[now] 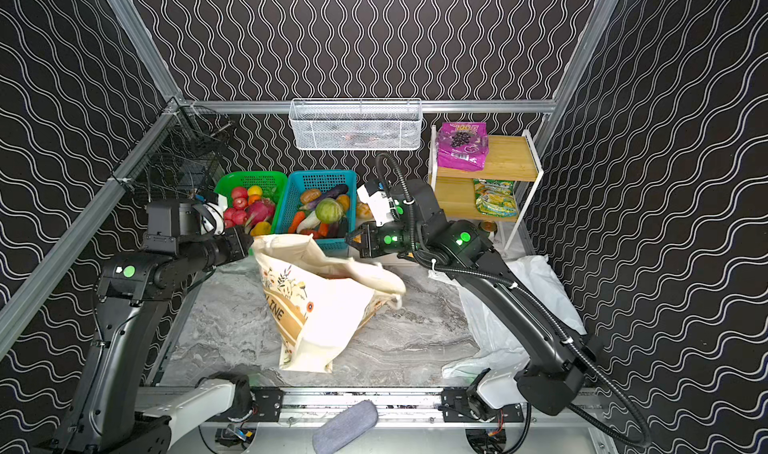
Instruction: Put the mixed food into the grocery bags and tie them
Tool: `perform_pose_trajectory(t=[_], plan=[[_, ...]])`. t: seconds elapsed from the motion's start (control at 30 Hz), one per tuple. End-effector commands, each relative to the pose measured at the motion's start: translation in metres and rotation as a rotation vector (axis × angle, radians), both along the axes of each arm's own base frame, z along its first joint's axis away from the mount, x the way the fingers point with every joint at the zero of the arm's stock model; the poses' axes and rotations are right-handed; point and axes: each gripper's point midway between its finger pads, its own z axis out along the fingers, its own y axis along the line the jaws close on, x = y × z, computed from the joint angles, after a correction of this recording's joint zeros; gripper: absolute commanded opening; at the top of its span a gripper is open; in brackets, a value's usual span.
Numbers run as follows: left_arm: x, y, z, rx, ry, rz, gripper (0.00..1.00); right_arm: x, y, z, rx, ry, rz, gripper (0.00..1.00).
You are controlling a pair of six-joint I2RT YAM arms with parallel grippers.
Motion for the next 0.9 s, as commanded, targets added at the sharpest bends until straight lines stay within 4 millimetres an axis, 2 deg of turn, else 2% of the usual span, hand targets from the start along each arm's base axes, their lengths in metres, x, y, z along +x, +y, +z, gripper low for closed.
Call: perform_pose_trajectory(t=[0.0, 0.03, 0.07, 0.13, 0.17, 0.27, 0.5, 0.57, 0.63, 0.67, 0.7, 0.77, 0.8, 0.87], plan=[[0.007, 0.014, 0.010, 0.046, -0.057, 0.064, 0.00, 0.012, -0.021, -0.026, -0.146, 0.017, -0.109, 0.12], [0.008, 0.013, 0.004, 0.049, -0.039, 0.056, 0.00, 0.019, -0.034, -0.040, -0.203, 0.018, -0.185, 0.26], [0.009, 0.010, -0.003, 0.044, -0.023, 0.043, 0.00, 0.025, -0.045, -0.057, -0.249, 0.018, -0.242, 0.34], [0.011, 0.006, -0.013, 0.032, -0.003, 0.030, 0.00, 0.029, -0.054, -0.083, -0.285, 0.044, -0.268, 0.57], [0.010, 0.006, -0.016, 0.031, 0.002, 0.031, 0.00, 0.032, -0.058, -0.096, -0.298, 0.063, -0.286, 0.64], [0.009, 0.009, -0.021, 0.045, 0.011, 0.039, 0.00, 0.036, -0.065, -0.134, -0.283, 0.200, -0.293, 0.70], [0.008, 0.010, -0.025, 0.057, 0.022, 0.036, 0.00, 0.037, -0.045, -0.189, -0.218, 0.360, -0.208, 0.73], [0.009, 0.010, -0.025, 0.055, 0.020, 0.037, 0.00, 0.034, -0.042, -0.206, -0.251, 0.410, -0.175, 0.70], [0.009, 0.011, -0.026, 0.061, 0.025, 0.039, 0.00, 0.030, -0.029, -0.217, -0.228, 0.441, -0.117, 0.65], [0.009, 0.011, -0.026, 0.063, 0.024, 0.038, 0.00, 0.032, -0.026, -0.220, -0.222, 0.443, -0.116, 0.58], [0.009, 0.010, -0.026, 0.062, 0.023, 0.036, 0.00, 0.033, -0.022, -0.221, -0.215, 0.442, -0.109, 0.48], [0.009, 0.011, -0.027, 0.067, 0.028, 0.037, 0.00, 0.039, -0.020, -0.211, -0.224, 0.395, -0.126, 0.14], [0.008, 0.012, -0.027, 0.073, 0.029, 0.039, 0.00, 0.042, -0.020, -0.203, -0.232, 0.354, -0.137, 0.02], [0.007, 0.016, -0.026, 0.090, 0.029, 0.052, 0.00, 0.043, -0.018, -0.177, -0.222, 0.278, -0.138, 0.00]])
